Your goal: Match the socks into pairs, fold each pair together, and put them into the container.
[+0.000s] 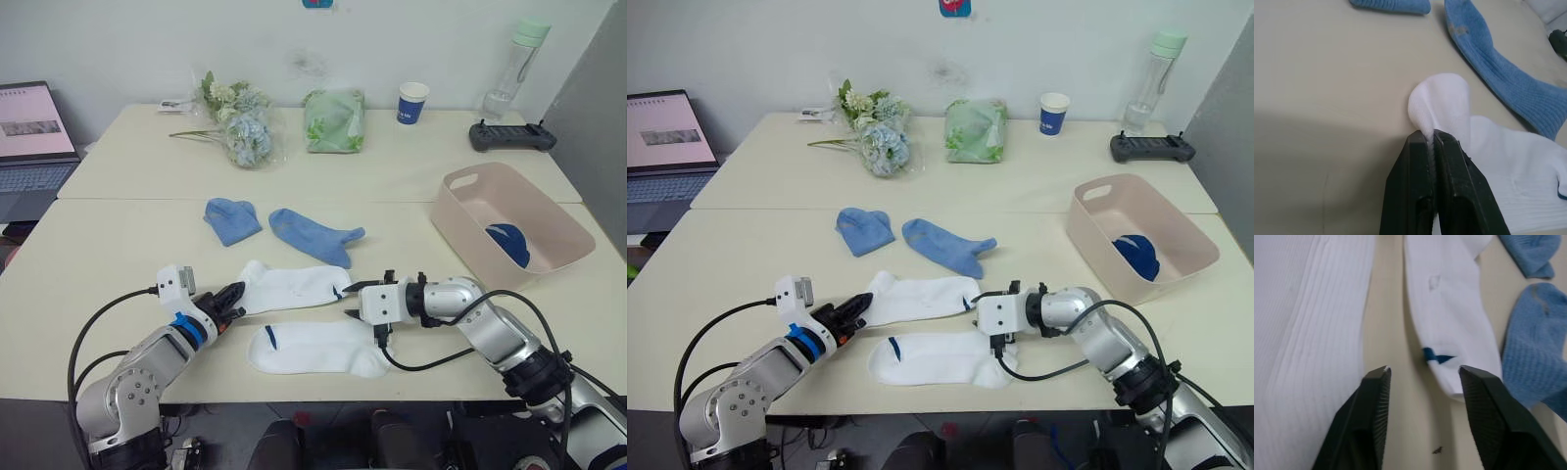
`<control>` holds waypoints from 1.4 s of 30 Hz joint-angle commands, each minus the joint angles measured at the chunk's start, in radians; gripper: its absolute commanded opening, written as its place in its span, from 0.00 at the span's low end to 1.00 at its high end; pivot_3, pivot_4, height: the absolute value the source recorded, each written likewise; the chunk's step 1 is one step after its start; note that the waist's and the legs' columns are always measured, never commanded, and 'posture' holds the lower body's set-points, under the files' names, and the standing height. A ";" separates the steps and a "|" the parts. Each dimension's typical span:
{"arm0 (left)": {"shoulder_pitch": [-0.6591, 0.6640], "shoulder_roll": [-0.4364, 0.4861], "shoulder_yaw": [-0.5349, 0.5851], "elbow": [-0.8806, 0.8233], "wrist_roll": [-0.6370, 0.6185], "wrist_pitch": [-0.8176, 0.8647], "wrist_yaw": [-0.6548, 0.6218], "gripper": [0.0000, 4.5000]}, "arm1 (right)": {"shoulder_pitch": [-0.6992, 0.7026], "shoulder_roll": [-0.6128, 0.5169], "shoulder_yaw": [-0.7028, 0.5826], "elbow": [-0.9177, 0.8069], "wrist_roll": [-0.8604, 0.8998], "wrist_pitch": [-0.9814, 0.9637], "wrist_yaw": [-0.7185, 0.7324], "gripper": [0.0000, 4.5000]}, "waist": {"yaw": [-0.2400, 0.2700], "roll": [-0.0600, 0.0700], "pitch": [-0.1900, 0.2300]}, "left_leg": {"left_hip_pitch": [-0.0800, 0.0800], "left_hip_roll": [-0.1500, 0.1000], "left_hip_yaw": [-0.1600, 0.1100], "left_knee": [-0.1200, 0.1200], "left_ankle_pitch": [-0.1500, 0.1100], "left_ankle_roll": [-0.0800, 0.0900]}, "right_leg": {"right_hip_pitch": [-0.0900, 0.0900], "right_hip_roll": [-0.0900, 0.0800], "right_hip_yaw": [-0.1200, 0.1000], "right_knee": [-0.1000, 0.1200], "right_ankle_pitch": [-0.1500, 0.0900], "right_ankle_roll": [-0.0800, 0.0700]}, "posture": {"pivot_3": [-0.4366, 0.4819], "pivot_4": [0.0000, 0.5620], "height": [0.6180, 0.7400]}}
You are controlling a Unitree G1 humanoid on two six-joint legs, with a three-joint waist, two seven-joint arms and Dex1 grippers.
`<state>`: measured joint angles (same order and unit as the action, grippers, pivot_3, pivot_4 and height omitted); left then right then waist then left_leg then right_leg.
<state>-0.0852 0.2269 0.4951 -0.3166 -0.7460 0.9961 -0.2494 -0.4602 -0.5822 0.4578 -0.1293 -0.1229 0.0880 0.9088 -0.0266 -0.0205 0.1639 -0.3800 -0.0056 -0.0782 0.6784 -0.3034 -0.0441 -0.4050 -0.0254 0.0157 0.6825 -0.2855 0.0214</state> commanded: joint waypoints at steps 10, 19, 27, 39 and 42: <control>-0.126 0.623 0.310 0.082 -0.240 0.142 -0.162 0.00 | -0.017 0.015 -0.166 -0.213 0.164 0.239 0.011 0.86 | -0.004 0.000 0.001 | 0.001 0.000 0.000 -0.002 0.000 0.000 | 0.000 0.002 0.000 -0.001 0.000 0.000 | 0.48 0.27 1.00; -0.208 0.597 0.062 -0.099 -0.366 0.279 -0.077 0.00 | 0.055 -0.037 -0.196 -0.280 0.178 0.302 0.009 0.86 | 0.007 0.000 0.000 | 0.000 -0.002 0.000 -0.001 0.000 0.000 | 0.000 -0.002 0.000 -0.002 0.000 0.001 | 0.48 0.27 1.00; -0.356 0.195 -0.249 -0.098 -0.344 0.290 0.158 0.00 | 0.182 -0.189 -0.335 -0.444 0.260 0.460 0.025 0.86 | 0.013 -0.002 0.001 | -0.001 -0.002 0.001 0.000 0.000 0.000 | 0.000 -0.002 0.001 -0.001 0.000 0.001 | 0.48 0.27 1.00; -0.397 0.042 -0.512 0.043 -0.160 0.206 0.108 0.12 | 0.238 -0.236 -0.380 -0.514 0.285 0.535 -0.015 0.87 | 0.004 -0.002 0.001 | 0.000 -0.001 0.001 0.000 0.000 0.000 | 0.000 0.002 0.001 0.000 0.000 0.000 | 0.48 0.27 1.00; -0.420 0.049 -0.539 0.026 -0.133 0.173 0.050 0.30 | 0.239 -0.247 -0.372 -0.514 0.279 0.533 -0.013 0.87 | 0.006 -0.002 0.001 | 0.000 -0.001 0.001 0.000 0.000 0.000 | 0.000 0.002 0.001 0.000 0.000 0.001 | 0.48 0.27 1.00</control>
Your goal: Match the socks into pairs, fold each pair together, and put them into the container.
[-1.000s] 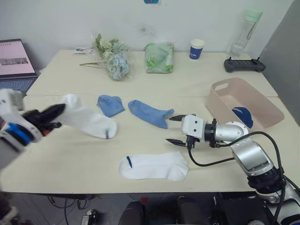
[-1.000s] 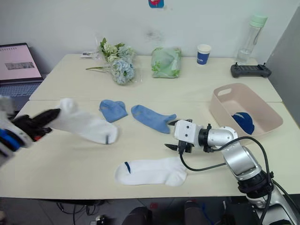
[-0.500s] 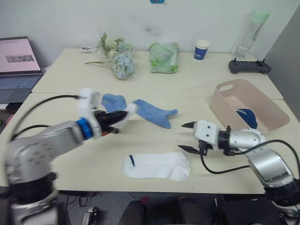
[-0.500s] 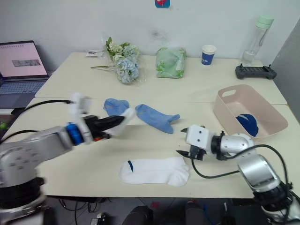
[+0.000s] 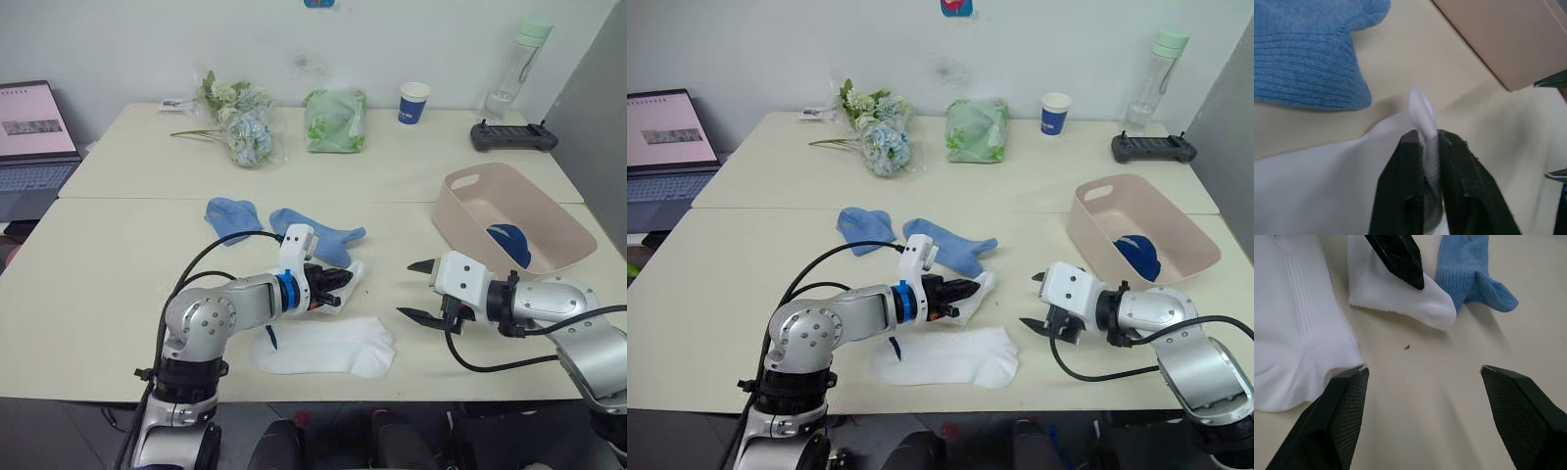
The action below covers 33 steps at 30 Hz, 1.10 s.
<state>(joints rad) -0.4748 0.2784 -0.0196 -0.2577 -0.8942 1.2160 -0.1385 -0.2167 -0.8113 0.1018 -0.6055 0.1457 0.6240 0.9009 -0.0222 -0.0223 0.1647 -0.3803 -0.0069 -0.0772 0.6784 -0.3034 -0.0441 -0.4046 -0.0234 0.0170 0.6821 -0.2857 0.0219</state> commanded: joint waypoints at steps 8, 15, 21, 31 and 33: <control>-0.033 0.198 0.082 -0.162 -0.003 -0.085 -0.225 0.89 | -0.021 -0.032 -0.009 -0.003 -0.015 -0.042 -0.012 0.87 | -0.007 0.000 0.000 | 0.001 0.001 0.000 -0.001 0.000 0.000 | 0.000 0.000 0.000 0.000 0.000 0.000 | 0.48 0.27 1.00; 0.150 0.624 0.008 -0.021 0.379 -0.709 -0.778 0.99 | -0.030 -0.024 0.018 0.008 -0.013 -0.067 -0.010 0.87 | -0.006 0.001 0.000 | 0.001 0.001 0.001 -0.002 0.000 0.000 | 0.000 0.001 0.000 -0.001 0.000 0.000 | 0.48 0.27 1.00; 0.183 0.680 -0.112 0.302 0.690 -1.339 -1.009 0.99 | -0.053 0.005 0.067 -0.013 0.007 -0.046 -0.006 0.87 | 0.003 0.003 0.001 | 0.000 0.000 0.002 -0.002 -0.001 0.001 | 0.000 0.000 0.000 -0.002 0.000 0.000 | 0.48 0.27 1.00; -0.036 0.489 -0.269 0.698 0.930 -1.674 -1.029 0.71 | -0.048 0.019 0.084 -0.056 0.009 -0.015 -0.016 0.87 | 0.020 0.003 0.000 | -0.001 -0.001 0.002 0.000 -0.003 0.006 | 0.000 0.002 -0.003 -0.002 0.000 0.000 | 0.48 0.27 1.00; -0.065 0.463 -0.287 0.739 0.953 -1.699 -1.033 0.57 | -0.045 0.018 0.082 -0.057 0.008 -0.015 -0.018 0.87 | 0.021 0.004 0.000 | 0.000 -0.001 0.002 0.000 -0.003 0.006 | 0.000 0.002 -0.003 -0.001 0.000 0.000 | 0.48 0.27 1.00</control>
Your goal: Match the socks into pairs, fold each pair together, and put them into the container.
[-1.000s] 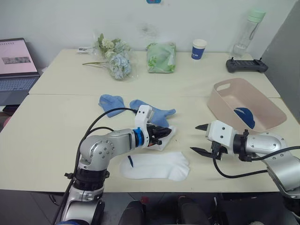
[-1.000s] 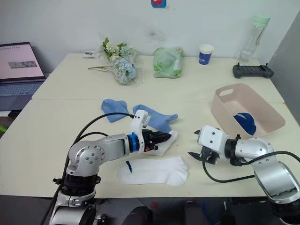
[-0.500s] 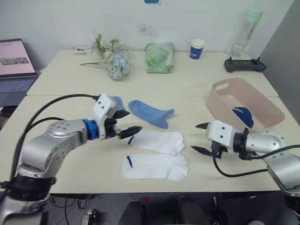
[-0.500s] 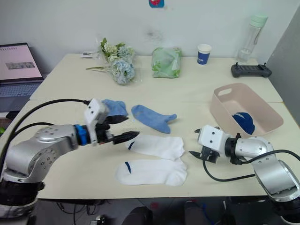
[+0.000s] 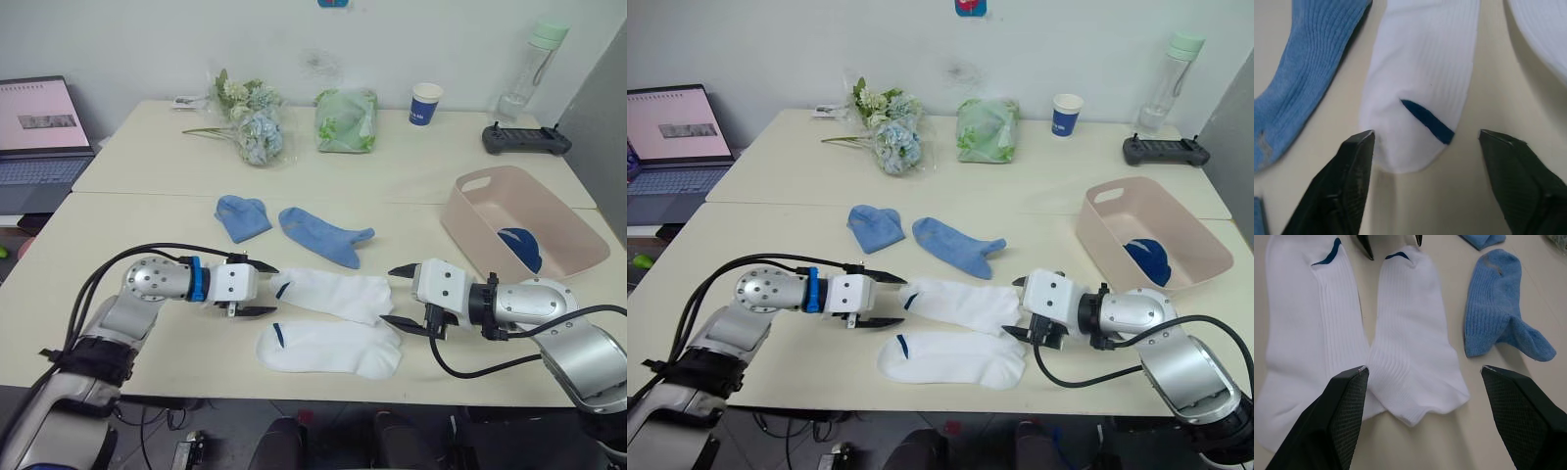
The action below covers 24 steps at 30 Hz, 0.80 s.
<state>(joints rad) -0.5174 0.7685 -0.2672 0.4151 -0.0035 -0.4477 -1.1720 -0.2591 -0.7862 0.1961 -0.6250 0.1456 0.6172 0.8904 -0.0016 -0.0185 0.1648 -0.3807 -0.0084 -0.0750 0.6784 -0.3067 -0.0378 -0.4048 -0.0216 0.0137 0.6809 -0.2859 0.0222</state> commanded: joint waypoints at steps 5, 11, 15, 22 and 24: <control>-0.054 -0.053 -0.058 0.118 0.081 -0.060 -0.027 0.20 | 0.003 -0.005 -0.015 -0.039 0.009 -0.005 -0.012 0.87 | 0.000 0.002 -0.002 | 0.001 0.000 0.000 0.000 0.000 0.000 | 0.000 0.000 0.000 0.001 0.000 0.000 | 0.48 0.27 1.00; -0.009 -0.019 -0.043 -0.004 0.002 0.027 -0.132 0.01 | 0.004 -0.014 0.035 -0.024 -0.042 -0.059 -0.016 0.87 | -0.006 0.002 -0.002 | 0.001 0.001 0.000 0.000 0.000 0.000 | 0.000 0.001 0.000 0.001 0.000 0.000 | 0.48 0.27 1.00; 0.024 -0.013 0.000 -0.141 -0.094 0.336 -0.148 0.01 | -0.009 -0.004 0.081 -0.014 -0.059 -0.087 -0.005 0.87 | -0.018 0.002 -0.002 | 0.000 0.001 0.000 0.000 0.000 0.001 | 0.000 0.001 0.000 0.001 0.000 0.001 | 0.48 0.27 1.00; 0.040 -0.013 0.022 -0.242 -0.128 0.531 -0.135 0.01 | -0.027 0.008 0.155 0.102 -0.143 -0.190 -0.008 0.87 | -0.025 0.002 -0.002 | 0.000 0.001 -0.001 0.000 0.000 0.001 | 0.000 0.002 0.000 0.001 0.000 0.001 | 0.48 0.27 1.00; 0.043 -0.013 0.023 -0.250 -0.127 0.546 -0.135 0.01 | -0.027 0.020 0.165 0.128 -0.160 -0.208 -0.011 0.87 | -0.026 0.002 -0.002 | 0.001 0.001 -0.001 0.000 0.000 0.001 | 0.000 0.002 0.000 0.001 0.000 0.001 | 0.48 0.27 1.00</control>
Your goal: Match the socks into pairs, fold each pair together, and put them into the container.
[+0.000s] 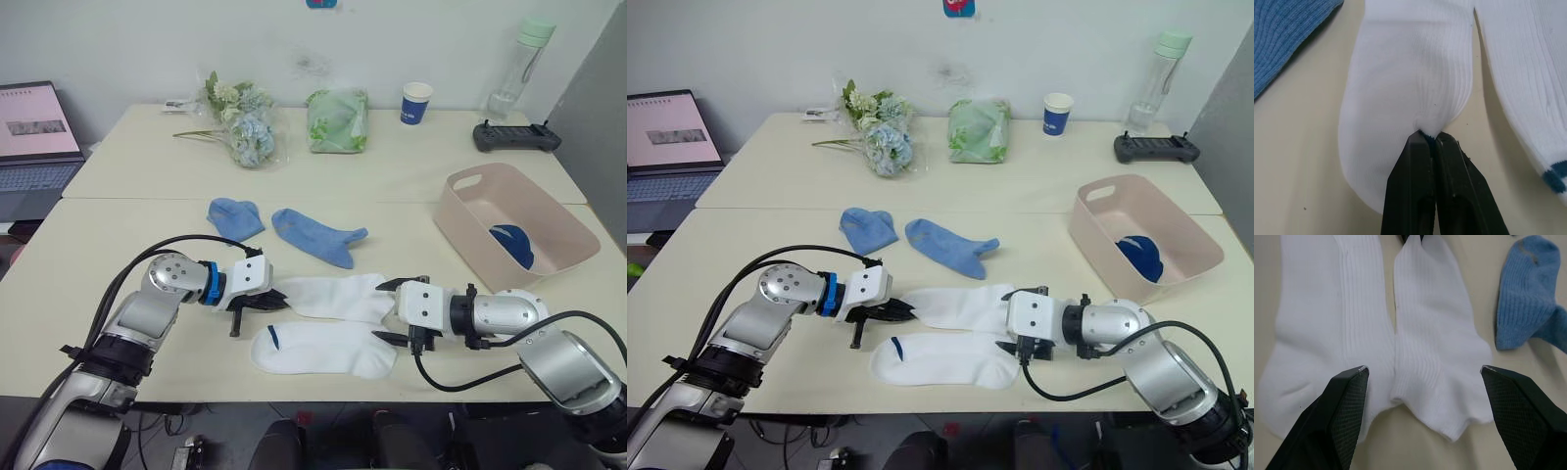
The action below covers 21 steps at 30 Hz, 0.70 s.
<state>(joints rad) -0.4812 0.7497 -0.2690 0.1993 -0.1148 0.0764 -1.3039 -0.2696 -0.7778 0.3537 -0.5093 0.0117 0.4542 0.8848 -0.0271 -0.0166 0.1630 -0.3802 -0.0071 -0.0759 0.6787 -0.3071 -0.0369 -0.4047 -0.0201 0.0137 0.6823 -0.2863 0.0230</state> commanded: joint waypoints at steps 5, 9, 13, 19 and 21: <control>0.008 0.005 0.024 -0.040 -0.011 0.023 -0.001 0.00 | -0.023 0.036 0.022 0.072 -0.065 -0.060 -0.016 0.65 | -0.001 0.000 0.000 | 0.000 0.000 0.000 0.000 0.000 0.000 | 0.000 0.000 0.000 0.000 0.000 0.000 | 0.48 0.27 1.00; 0.009 0.007 0.024 -0.034 -0.005 0.003 0.000 0.00 | -0.027 0.052 0.013 0.078 -0.060 -0.039 -0.005 0.33 | -0.001 0.000 0.000 | 0.000 0.000 0.000 0.000 0.000 0.000 | 0.000 0.000 0.001 0.000 0.000 0.000 | 0.48 0.27 1.00; 0.007 0.009 0.033 -0.021 -0.006 -0.005 0.005 0.00 | -0.036 0.057 -0.013 0.065 -0.033 -0.025 0.015 0.00 | -0.001 0.000 0.000 | 0.000 0.000 0.000 0.000 0.000 0.000 | 0.000 0.000 0.001 0.000 0.000 0.000 | 0.48 0.27 1.00; 0.012 0.051 0.059 -0.058 -0.048 0.039 -0.043 0.00 | -0.033 0.074 -0.064 0.009 0.053 0.014 0.037 0.00 | -0.001 0.000 0.000 | 0.000 0.000 0.000 0.000 0.000 0.000 | 0.000 0.000 0.001 0.000 0.000 0.000 | 0.48 0.27 1.00; 0.016 0.103 0.086 -0.109 -0.091 0.104 -0.094 0.00 | -0.039 0.076 -0.110 -0.033 0.118 0.076 0.046 0.00 | -0.002 0.000 0.000 | 0.000 0.001 0.000 0.000 0.000 0.000 | 0.000 0.000 0.001 0.000 0.000 0.000 | 0.48 0.27 1.00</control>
<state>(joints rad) -0.4611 0.8129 -0.2384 0.1509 -0.1582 0.1395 -1.3576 -0.2932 -0.7004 0.3070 -0.4774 0.0744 0.4905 0.9202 -0.0288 -0.0167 0.1631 -0.3804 -0.0064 -0.0761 0.6788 -0.3071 -0.0369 -0.4052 -0.0202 0.0145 0.6824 -0.2863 0.0229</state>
